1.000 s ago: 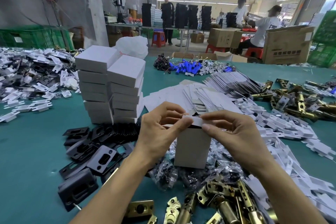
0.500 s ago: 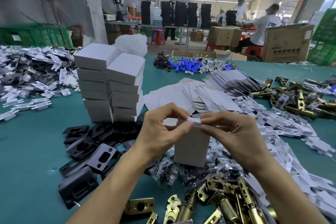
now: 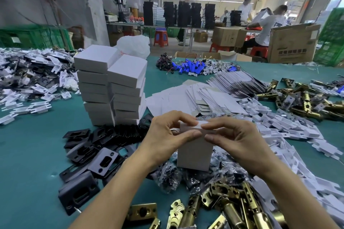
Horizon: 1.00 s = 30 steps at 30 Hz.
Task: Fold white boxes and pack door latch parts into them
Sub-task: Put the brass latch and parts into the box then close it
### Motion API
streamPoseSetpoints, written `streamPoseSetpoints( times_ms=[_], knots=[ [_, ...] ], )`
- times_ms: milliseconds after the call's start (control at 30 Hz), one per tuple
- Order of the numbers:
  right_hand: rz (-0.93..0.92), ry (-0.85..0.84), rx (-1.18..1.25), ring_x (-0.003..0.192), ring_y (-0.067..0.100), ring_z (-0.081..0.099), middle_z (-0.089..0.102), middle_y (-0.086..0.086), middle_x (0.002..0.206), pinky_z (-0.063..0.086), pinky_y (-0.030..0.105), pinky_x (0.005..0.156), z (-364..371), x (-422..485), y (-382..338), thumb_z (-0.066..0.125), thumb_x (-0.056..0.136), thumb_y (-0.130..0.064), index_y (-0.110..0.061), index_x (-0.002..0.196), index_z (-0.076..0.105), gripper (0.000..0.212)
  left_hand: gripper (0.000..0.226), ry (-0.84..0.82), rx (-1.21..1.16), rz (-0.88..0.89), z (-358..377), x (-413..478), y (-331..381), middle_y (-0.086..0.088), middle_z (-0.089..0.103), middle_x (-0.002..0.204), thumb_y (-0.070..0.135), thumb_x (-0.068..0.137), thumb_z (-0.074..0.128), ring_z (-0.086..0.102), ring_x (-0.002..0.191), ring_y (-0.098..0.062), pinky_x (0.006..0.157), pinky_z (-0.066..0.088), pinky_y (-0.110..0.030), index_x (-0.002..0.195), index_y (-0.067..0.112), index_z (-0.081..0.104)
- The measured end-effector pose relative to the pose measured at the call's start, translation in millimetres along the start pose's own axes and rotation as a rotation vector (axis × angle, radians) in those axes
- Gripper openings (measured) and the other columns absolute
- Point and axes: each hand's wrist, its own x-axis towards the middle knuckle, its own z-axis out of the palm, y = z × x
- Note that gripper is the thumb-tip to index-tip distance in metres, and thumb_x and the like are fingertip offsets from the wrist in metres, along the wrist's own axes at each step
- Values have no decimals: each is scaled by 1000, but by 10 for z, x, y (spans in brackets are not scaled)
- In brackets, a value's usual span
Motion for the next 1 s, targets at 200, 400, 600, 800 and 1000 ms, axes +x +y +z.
streamPoseSetpoints(
  times_ms=[200, 400, 600, 800, 1000],
  knots=[
    [-7, 174, 164, 82, 18, 74, 77, 0, 92, 57, 20, 65, 32, 6, -87, 70, 74, -15, -21, 92, 76, 20, 31, -128, -119, -106, 40, -1, 26, 6, 71, 106, 38, 90, 69, 72, 95, -21, 71, 60, -33, 116, 53, 62],
    [29, 361, 380, 78, 18, 72, 75, 9, 94, 58, 24, 63, -31, 41, -245, 69, 76, -16, -17, 95, 74, 21, 69, -212, -17, -254, -28, 15, 194, -1, 68, 109, 55, 72, 77, 74, 85, -22, 62, 61, -36, 134, 47, 47],
    [184, 484, 558, 74, 22, 73, 76, 10, 92, 59, 26, 60, -47, 56, -221, 68, 79, -18, -14, 103, 71, 24, 49, -216, -119, -428, -95, 77, 349, -11, 76, 84, 39, 83, 77, 74, 65, -30, 61, 62, -43, 116, 10, 57],
    [420, 342, 497, 84, 30, 75, 66, 12, 117, 62, 32, 69, 18, 72, -92, 65, 91, -8, -25, 136, 50, 50, 37, 72, -262, -542, 36, 124, 161, -15, 71, 64, 26, 91, 74, 67, 49, -19, 46, 54, -23, 101, -6, 60],
    [488, 167, 394, 78, 26, 73, 64, 16, 113, 60, 30, 65, 35, 31, -143, 67, 91, -13, -20, 119, 62, 30, 25, 548, -674, -722, -26, 394, -93, -15, 65, 73, 14, 90, 75, 62, 42, -16, 38, 51, -22, 100, 1, 57]
  ],
)
